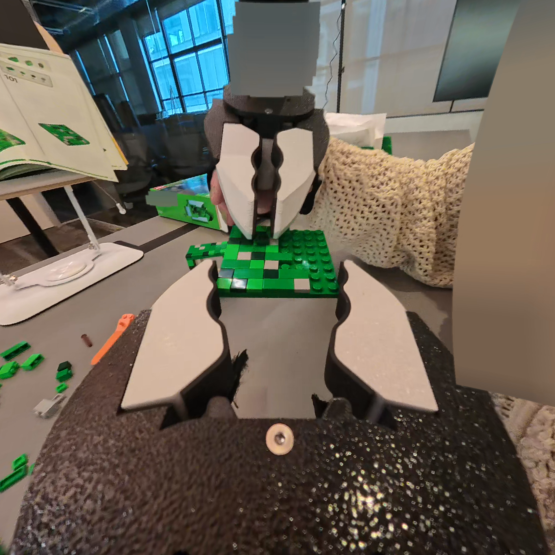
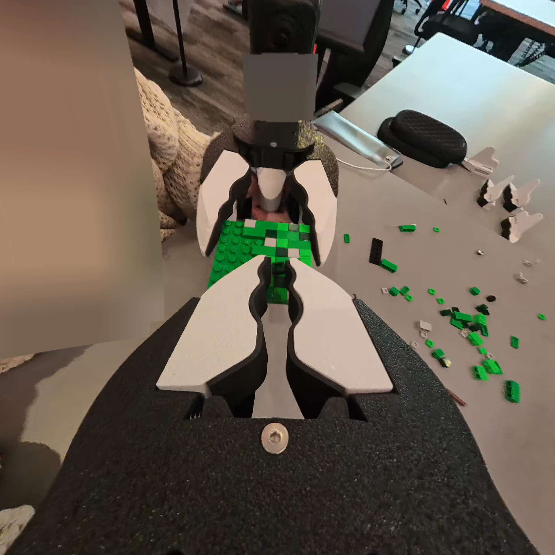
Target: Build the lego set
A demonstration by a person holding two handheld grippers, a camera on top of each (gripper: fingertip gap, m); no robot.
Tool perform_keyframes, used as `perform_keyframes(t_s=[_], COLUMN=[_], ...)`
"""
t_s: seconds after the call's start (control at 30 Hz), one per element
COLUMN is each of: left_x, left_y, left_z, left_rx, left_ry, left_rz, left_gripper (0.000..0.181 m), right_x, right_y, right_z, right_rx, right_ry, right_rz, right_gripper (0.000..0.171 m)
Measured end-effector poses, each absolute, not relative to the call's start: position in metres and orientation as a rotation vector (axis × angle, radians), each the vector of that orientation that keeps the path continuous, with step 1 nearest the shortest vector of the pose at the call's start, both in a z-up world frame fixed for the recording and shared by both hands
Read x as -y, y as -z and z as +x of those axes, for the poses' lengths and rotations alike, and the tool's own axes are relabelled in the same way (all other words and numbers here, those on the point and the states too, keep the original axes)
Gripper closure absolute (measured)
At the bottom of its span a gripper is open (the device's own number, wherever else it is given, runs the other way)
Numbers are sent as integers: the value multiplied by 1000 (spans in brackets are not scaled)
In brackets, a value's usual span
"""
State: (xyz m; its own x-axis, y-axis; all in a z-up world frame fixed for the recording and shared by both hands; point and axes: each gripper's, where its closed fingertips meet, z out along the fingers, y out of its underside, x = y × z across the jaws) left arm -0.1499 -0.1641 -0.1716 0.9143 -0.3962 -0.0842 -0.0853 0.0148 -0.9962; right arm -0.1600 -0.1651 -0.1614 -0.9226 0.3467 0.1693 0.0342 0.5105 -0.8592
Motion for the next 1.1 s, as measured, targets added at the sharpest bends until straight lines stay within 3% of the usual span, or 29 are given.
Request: perform_keyframes(t_s=[0.13,0.53,0.77,1.1], left_x=[160,157,152,148], left_y=[178,188,194,183], left_z=[-151,-147,-157,-173], left_rx=[-397,-410,-354,-230], left_ry=[199,194,162,-6], left_rz=[-1593,-1650,-1690,-1652], left_gripper=[106,106,106,106], right_x=[163,155,152,145], right_y=[172,181,180,177], right_z=[-160,-153,-153,-177], right_rx=[2488,2573,2570,2371], right_ry=[-1210,-1075,-835,-1040], right_rz=[-333,-334,-295,-701], right_gripper=[149,171,166,158])
